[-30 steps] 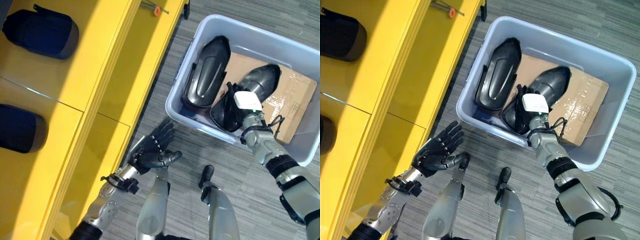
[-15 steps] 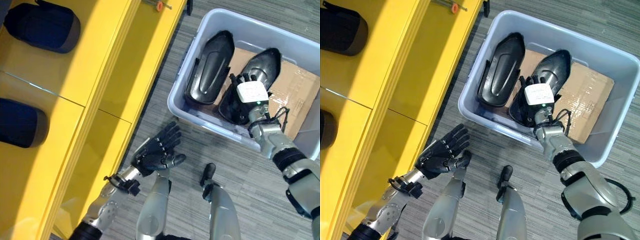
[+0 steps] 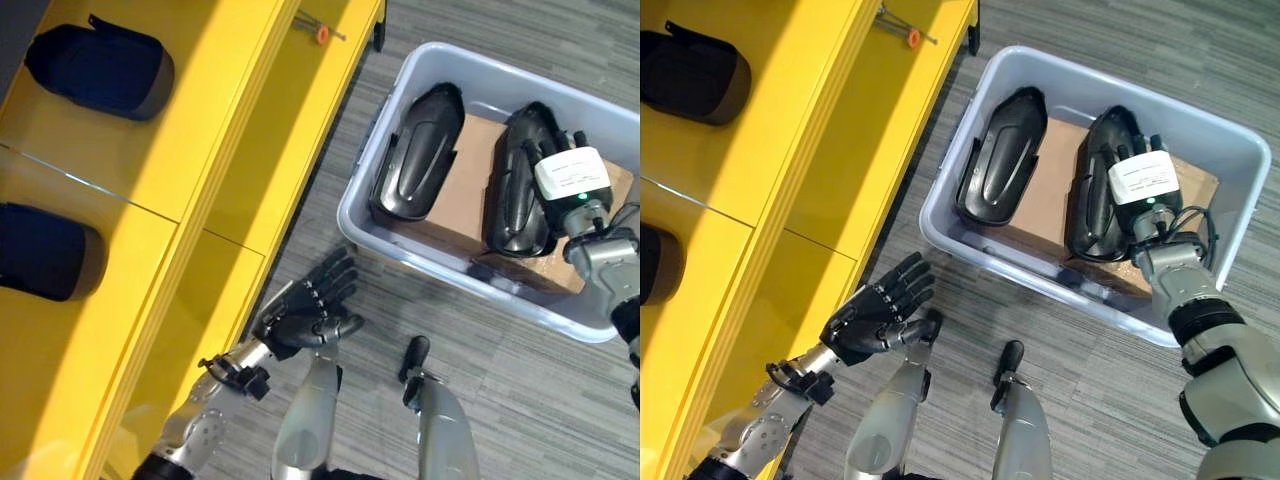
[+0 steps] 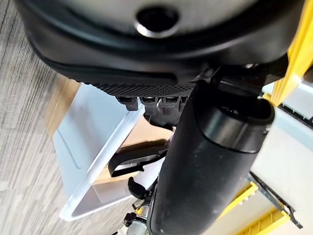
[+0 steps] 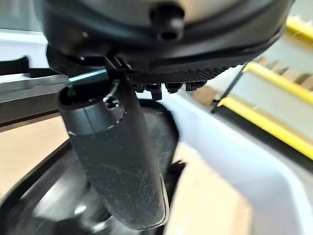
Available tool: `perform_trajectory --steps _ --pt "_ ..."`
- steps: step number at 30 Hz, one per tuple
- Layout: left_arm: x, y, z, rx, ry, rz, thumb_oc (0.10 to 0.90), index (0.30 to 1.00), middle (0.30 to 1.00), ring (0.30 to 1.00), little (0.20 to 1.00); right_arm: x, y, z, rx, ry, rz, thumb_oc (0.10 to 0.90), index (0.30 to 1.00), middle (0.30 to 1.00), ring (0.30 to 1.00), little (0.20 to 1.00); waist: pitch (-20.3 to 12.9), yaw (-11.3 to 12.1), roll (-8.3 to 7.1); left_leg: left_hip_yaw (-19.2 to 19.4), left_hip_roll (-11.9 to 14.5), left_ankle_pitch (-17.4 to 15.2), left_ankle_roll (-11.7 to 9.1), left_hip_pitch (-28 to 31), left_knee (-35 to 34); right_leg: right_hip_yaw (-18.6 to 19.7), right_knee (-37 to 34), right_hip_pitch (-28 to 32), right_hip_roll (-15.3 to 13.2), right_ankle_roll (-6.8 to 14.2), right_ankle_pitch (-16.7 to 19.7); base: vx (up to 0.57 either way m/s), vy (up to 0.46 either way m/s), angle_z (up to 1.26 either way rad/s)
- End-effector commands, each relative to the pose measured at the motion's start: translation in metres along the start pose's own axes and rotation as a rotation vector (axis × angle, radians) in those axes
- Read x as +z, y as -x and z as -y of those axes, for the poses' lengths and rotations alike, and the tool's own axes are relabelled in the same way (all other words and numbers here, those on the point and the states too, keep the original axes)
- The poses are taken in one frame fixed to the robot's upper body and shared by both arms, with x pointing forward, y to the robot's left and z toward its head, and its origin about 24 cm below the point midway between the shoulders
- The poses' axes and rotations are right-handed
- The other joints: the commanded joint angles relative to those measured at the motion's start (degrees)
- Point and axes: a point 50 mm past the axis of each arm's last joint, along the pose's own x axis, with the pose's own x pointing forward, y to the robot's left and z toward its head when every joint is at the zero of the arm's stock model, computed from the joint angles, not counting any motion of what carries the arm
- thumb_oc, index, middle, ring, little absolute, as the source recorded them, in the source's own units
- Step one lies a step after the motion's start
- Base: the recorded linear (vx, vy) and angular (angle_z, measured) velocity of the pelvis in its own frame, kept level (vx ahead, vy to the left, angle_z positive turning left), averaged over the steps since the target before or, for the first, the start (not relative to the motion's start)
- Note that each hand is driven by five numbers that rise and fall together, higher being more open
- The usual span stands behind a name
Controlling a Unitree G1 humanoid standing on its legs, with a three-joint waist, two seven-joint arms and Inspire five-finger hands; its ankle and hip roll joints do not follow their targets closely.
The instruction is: Move parts from the plastic box to the shelf.
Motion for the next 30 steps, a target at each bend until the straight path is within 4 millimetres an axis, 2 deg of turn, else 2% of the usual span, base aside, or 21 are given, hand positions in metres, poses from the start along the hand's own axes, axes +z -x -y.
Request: perform_trajectory --steps 1,5,6,8,12,16,20,23,26,30 --pt "0.025 -0.003 0.025 -0.172 -0.038 0.109 0.9 1.0 1.0 1.0 1.0 -0.049 -0.011 0.057 -0.232 -0.007 -0.155 0.9 1.0 1.0 1.0 1.0 -1.0 -0.3 -1.49 4.8 -3.2 -2.3 4.3 1.3 -0.5 0.0 2.4 3.7 3.6 -1.6 -3.9 0.02 0.018 -0.07" --pt "0.025 0.001 0.028 -0.198 -0.038 0.133 0.9 1.0 1.0 1.0 1.0 -0.047 -0.007 0.059 -0.249 -0.083 -0.123 0.9 1.0 1.0 1.0 1.0 -1.7 -0.9 -1.9 5.1 -3.4 -2.8 4.4 2.6 -0.7 0.6 1.0 5.2 3.6 -1.4 -3.6 0.02 0.029 -0.12" --pt "0.028 0.001 0.029 -0.201 -0.045 0.161 0.9 1.0 1.0 1.0 1.0 -0.041 -0.006 0.06 -0.288 -0.166 -0.091 0.9 1.0 1.0 1.0 1.0 -1.9 -1.2 -1.88 5.2 -3.4 -2.8 4.5 2.9 -0.9 0.9 0.4 5.6 3.6 -1.4 -3.5 0.0 0.051 -0.04" --pt "0.032 0.002 0.03 -0.207 -0.062 0.203 0.9 1.0 1.0 1.0 1.0 -0.03 -0.004 0.063 -0.347 -0.172 -0.049 0.9 1.0 1.0 1.0 1.0 -2.3 -1.7 -1.79 5.5 -3.3 -3.0 4.4 3.5 -1.1 1.2 -0.1 6.1 3.6 -1.3 -3.4 0.02 0.077 -0.01" --pt "0.035 -0.001 0.027 -0.174 0.002 0.246 0.9 1.0 1.0 1.0 1.0 -0.013 0.011 0.057 -0.441 -0.259 0.02 0.9 1.0 1.0 1.0 1.0 -2.6 -3.2 -1.8 6.0 -3.0 -3.0 4.5 4.3 -1.9 2.2 -1.2 6.6 3.8 -1.1 -3.0 -0.01 0.07 -0.11" --pt "0.036 0.001 0.027 -0.176 -0.008 0.272 0.9 1.0 1.0 1.0 1.0 0.003 0.026 0.055 -0.492 -0.373 0.072 0.9 1.0 1.0 1.0 1.0 -2.7 -4.4 -2.24 6.4 -2.9 -3.2 4.5 4.7 -2.5 3.1 -2.0 6.6 4.0 -0.9 -2.6 -0.03 0.021 -0.05" --pt "0.035 0.0 0.025 -0.142 -0.017 0.287 0.9 1.0 1.0 1.0 1.0 0.034 0.046 0.051 -0.491 -0.459 0.171 0.9 1.0 1.0 1.0 1.0 -3.0 -5.9 -2.86 7.2 -2.6 -3.3 4.6 5.1 -2.9 4.0 -2.6 6.6 4.1 -0.7 -2.3 -0.02 0.014 -0.06" --pt "0.034 0.0 0.024 -0.14 -0.029 0.29 0.9 1.0 1.0 1.0 1.0 0.047 0.054 0.047 -0.505 -0.473 0.215 0.9 1.0 1.0 1.0 1.0 -3.0 -6.6 -3.04 7.7 -2.3 -3.2 4.6 5.1 -3.1 4.5 -3.3 6.4 4.3 -0.6 -1.9 -0.05 -0.005 -0.11" --pt "0.035 -0.001 0.023 -0.134 -0.035 0.298 0.9 1.0 1.0 1.0 1.0 0.051 0.058 0.044 -0.478 -0.474 0.23 0.9 1.0 1.0 1.0 1.0 -2.8 -7.2 -3.03 8.0 -2.1 -3.2 4.5 4.9 -3.1 5.0 -3.4 6.1 4.5 -0.5 -1.7 -0.06 -0.008 -0.06" --pt "0.036 -0.002 0.022 -0.133 -0.036 0.297 0.9 1.0 1.0 1.0 1.0 0.052 0.063 0.028 -0.427 -0.449 0.216 0.9 1.0 1.0 1.0 1.0 -2.5 -7.7 -3.02 8.3 -1.9 -3.1 4.4 4.8 -3.3 5.4 -3.8 5.7 4.7 -0.5 -1.4 -0.06 -0.026 -0.07"
